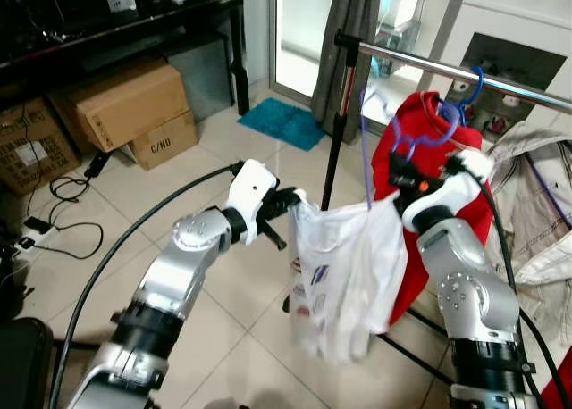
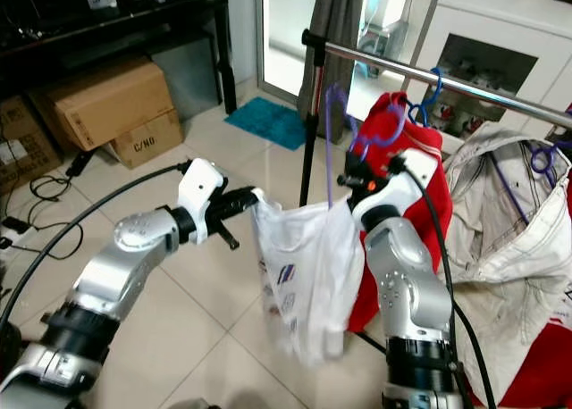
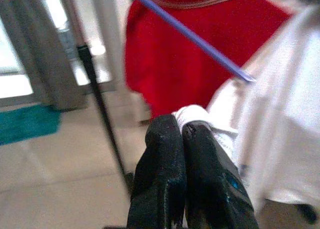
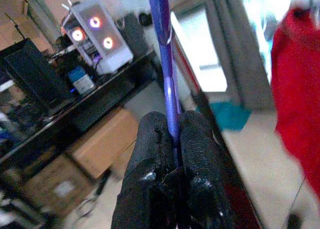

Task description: Hang hanger

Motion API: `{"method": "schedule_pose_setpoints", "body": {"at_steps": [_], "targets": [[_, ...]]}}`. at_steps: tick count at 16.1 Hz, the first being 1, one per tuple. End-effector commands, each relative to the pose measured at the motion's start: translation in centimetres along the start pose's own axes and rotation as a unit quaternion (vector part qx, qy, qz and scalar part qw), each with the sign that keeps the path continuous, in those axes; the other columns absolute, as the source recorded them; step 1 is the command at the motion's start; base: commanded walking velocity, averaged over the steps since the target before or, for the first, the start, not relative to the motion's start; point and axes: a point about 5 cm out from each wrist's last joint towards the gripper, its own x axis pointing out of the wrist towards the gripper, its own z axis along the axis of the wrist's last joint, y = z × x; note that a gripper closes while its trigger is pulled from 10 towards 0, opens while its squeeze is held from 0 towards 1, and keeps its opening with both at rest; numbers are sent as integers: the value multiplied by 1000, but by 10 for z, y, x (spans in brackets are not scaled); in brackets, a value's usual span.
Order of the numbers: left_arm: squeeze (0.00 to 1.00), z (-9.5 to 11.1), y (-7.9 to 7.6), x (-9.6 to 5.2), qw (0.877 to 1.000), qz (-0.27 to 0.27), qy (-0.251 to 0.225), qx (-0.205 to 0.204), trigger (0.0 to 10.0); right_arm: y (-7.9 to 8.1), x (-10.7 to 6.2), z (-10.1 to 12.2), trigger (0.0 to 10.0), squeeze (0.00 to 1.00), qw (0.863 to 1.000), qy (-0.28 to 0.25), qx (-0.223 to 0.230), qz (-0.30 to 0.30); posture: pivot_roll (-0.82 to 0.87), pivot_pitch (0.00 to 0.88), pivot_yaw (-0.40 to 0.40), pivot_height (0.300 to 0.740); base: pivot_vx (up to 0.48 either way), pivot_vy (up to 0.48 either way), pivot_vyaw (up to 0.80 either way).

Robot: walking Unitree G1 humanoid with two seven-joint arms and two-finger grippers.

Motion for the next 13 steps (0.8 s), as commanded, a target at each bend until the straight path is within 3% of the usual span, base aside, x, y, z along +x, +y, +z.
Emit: {"method": "schedule_pose_setpoints", "body": {"at_steps": [1,2,4,6,8,11,12,13], "targets": [[0,5,-3,-3,1000,-20,-15,-15,0,9,4,11,0,0,991,-25,-127,33,28,12,13,740,0,0,0],[0,4,-4,-5,1000,-25,-10,-10,0,13,4,8,0,0,980,-15,-186,61,24,11,17,740,0,0,0],[0,13,5,-7,999,4,-33,-13,0,17,2,5,0,0,959,-17,-264,103,22,14,4,740,0,0,0],[0,27,16,-12,996,42,-70,-28,0,21,0,4,0,0,946,-24,-295,133,22,18,-2,740,0,0,0],[0,44,32,-17,987,97,-118,-54,0,27,-1,1,0,0,923,-32,-340,176,28,21,-11,740,0,0,0],[0,61,35,-20,978,106,-158,-85,0,34,0,0,0,0,925,-47,-324,195,37,25,-17,740,0,0,0],[0,60,30,-19,982,89,-145,-75,0,37,4,9,0,0,948,-69,-256,179,44,28,-23,740,0,0,0],[0,50,24,-18,989,78,-110,-51,0,39,10,25,0,0,972,-103,-144,153,51,26,-27,740,0,0,0]]}}
